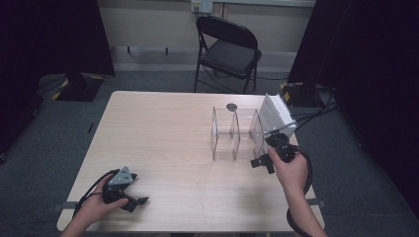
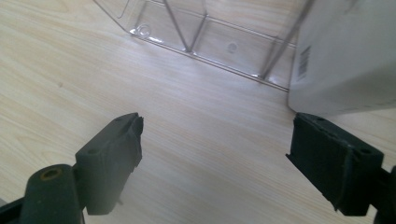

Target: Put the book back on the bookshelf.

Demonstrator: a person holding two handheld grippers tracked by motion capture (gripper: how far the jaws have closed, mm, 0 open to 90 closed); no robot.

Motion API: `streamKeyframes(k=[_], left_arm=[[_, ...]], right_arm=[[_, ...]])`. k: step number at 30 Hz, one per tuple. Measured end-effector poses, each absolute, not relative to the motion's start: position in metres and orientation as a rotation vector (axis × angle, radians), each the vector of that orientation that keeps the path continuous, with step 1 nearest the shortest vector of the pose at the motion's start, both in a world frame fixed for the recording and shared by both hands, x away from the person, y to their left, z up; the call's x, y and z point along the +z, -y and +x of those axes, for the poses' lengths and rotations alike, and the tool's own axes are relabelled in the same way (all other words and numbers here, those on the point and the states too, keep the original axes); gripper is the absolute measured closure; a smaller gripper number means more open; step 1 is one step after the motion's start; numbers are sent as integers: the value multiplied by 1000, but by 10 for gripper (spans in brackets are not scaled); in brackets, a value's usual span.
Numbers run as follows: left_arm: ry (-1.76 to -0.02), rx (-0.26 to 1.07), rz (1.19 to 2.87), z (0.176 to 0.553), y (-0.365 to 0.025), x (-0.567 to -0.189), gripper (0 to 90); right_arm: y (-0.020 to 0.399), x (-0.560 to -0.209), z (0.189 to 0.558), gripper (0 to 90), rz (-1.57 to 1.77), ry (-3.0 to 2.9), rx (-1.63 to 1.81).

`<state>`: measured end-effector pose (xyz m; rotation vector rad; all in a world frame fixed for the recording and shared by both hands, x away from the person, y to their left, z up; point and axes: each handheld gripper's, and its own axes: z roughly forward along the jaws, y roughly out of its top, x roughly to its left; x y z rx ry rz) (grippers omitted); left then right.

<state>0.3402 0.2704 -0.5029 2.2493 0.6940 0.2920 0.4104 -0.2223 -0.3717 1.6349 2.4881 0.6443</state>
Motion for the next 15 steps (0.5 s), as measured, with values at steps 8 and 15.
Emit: streamKeyframes(k=[8,15], left_arm=[[-695,293,2247,340,-270,-503,27],[-695,293,2247,340,-270,-503,28]], right_arm=[[206,-379,409,157,1566,-2543,649],[189,-385,408,157,1492,-2585,663]])
